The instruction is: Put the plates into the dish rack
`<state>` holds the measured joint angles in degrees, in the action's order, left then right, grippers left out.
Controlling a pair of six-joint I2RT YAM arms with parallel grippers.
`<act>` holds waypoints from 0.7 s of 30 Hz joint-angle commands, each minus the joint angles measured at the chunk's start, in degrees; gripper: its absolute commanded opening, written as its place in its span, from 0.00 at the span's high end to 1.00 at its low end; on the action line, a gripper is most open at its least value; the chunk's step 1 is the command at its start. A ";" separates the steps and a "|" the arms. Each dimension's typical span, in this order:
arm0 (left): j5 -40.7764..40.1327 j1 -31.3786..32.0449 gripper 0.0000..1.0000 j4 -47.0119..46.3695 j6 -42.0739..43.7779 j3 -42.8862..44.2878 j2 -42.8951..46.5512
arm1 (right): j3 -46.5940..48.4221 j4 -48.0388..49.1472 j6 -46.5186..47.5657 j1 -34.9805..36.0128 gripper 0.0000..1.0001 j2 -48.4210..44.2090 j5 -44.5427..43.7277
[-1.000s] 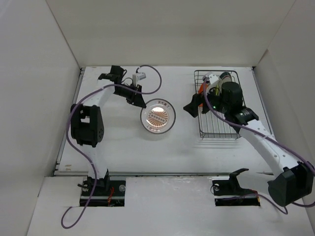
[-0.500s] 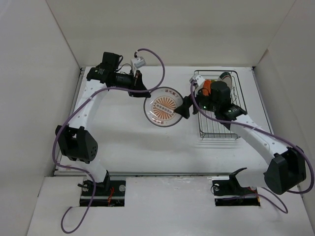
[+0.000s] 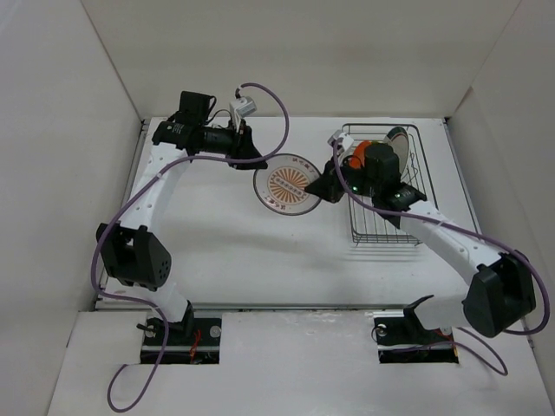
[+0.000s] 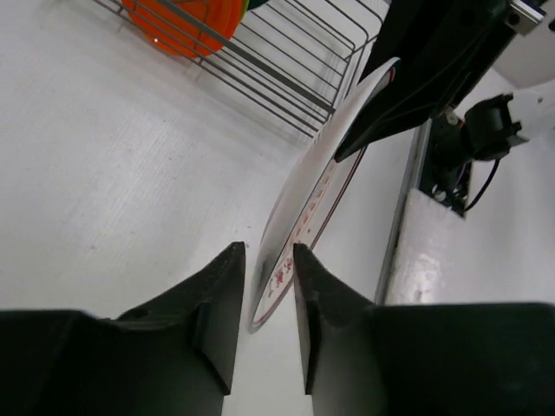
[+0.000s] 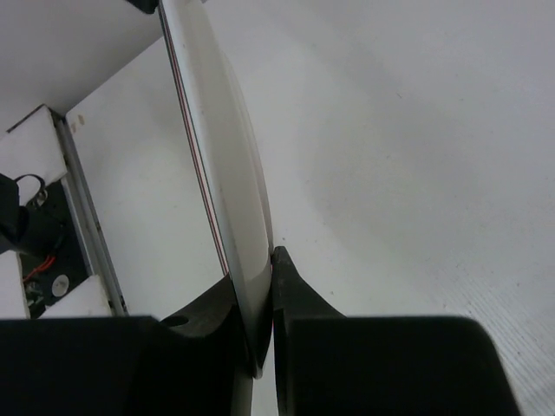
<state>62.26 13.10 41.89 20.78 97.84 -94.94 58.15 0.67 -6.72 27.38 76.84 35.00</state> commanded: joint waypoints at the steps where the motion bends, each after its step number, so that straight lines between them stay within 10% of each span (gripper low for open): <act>1: -3.09 0.70 0.72 -6.98 -8.79 -3.00 4.14 | 1.36 5.13 -0.22 -2.22 1.00 -4.23 -3.52; 2: -5.20 0.70 0.23 -8.56 -10.30 -5.10 4.14 | 1.35 4.00 -1.01 -3.28 1.00 -5.37 -4.93; 3: -7.48 0.70 0.00 -9.71 -11.53 -5.90 4.67 | 1.35 3.12 -1.01 -4.42 1.00 -7.56 -6.86; 11: -28.06 0.70 0.00 -13.59 -16.03 -6.62 5.20 | 7.76 -9.46 -1.54 -15.59 1.00 -15.57 -47.24; 21: -30.00 0.70 0.00 -12.53 -13.05 -6.26 7.48 | 6.19 0.20 5.66 -26.32 0.98 -15.94 -59.00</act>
<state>33.47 13.76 31.00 6.61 90.63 -91.46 62.63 -6.70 -3.90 3.22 59.61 -18.87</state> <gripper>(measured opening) 0.997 0.129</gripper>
